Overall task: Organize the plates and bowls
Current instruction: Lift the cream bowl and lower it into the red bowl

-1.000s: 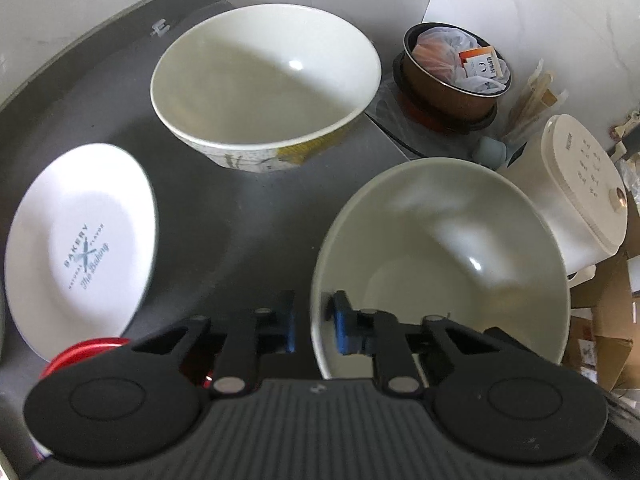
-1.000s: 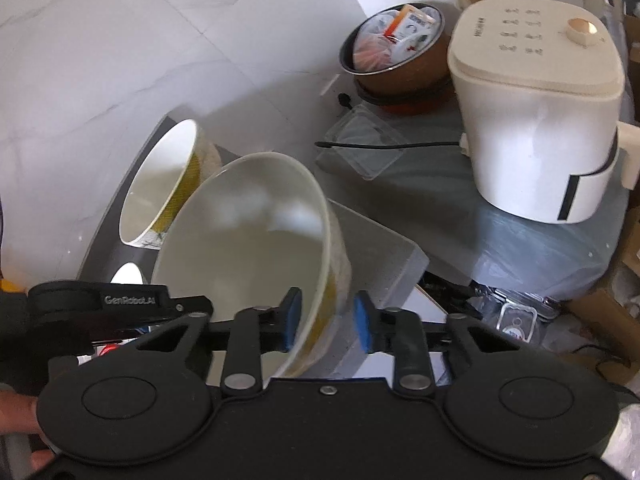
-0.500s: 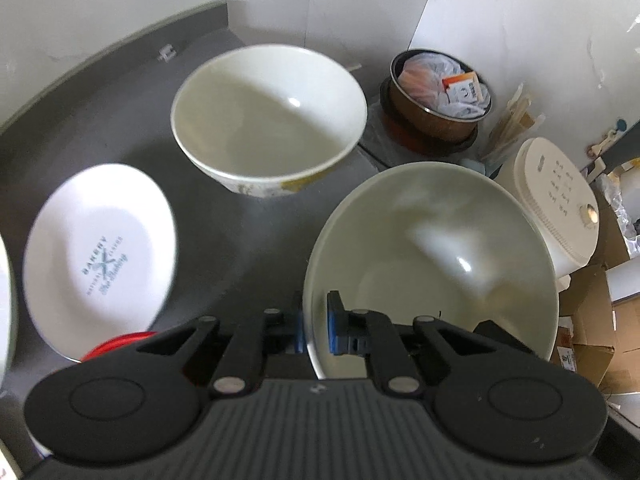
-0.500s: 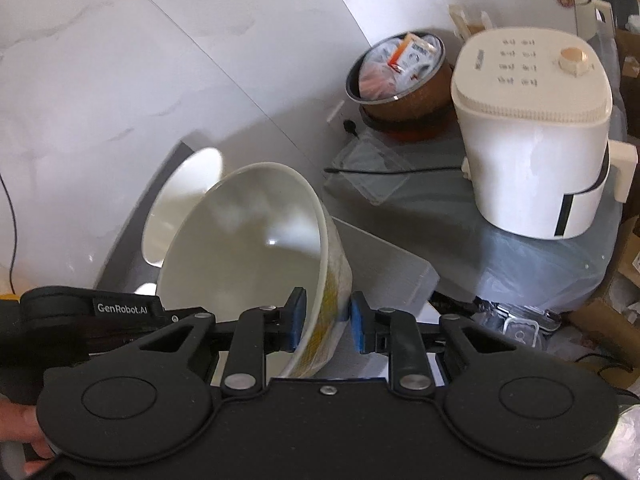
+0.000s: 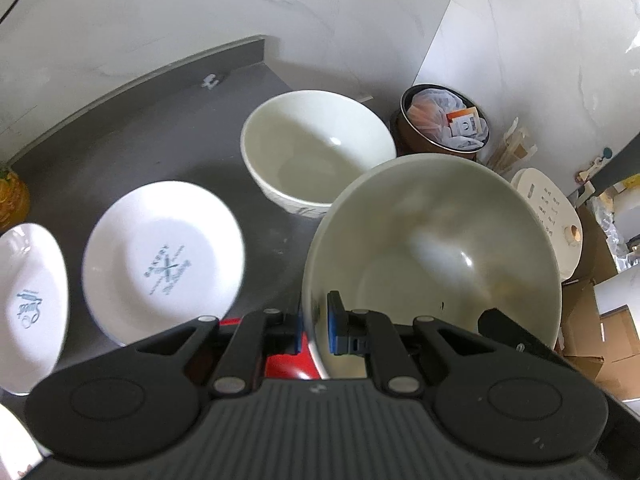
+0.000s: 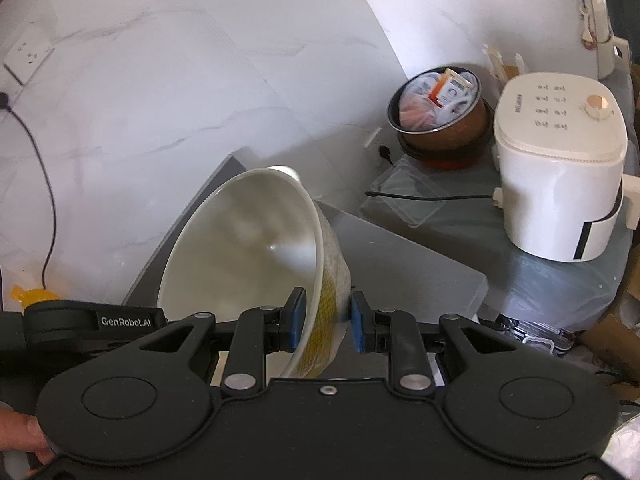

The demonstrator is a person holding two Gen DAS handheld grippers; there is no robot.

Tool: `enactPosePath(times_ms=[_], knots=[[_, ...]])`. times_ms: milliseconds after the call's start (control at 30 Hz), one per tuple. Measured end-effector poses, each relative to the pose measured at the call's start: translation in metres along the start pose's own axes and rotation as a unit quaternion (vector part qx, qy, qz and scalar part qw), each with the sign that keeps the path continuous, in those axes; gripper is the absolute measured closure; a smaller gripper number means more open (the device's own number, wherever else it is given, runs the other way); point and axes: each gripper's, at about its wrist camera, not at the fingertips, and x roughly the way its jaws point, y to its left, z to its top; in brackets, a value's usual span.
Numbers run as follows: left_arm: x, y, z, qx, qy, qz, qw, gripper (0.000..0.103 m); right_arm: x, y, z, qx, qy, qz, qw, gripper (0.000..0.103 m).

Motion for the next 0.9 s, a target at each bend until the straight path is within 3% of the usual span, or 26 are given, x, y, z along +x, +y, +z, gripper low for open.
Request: enactPosePath(times_ms=[500, 900], knots=[[-0.034, 0.05, -0.02, -0.013, -0.006, -0.007, 0.9999, 0.092, -0.016, 0.053, -0.026, -0.041, 0.005, 0.0, 0.999, 0.079], [-0.044, 0.078, -0.041, -0.026, 0.011, -0.025, 0.9993, 0.092, -0.022, 0.072, -0.048, -0.06, 0.027, -0.01, 0.998, 0.079]])
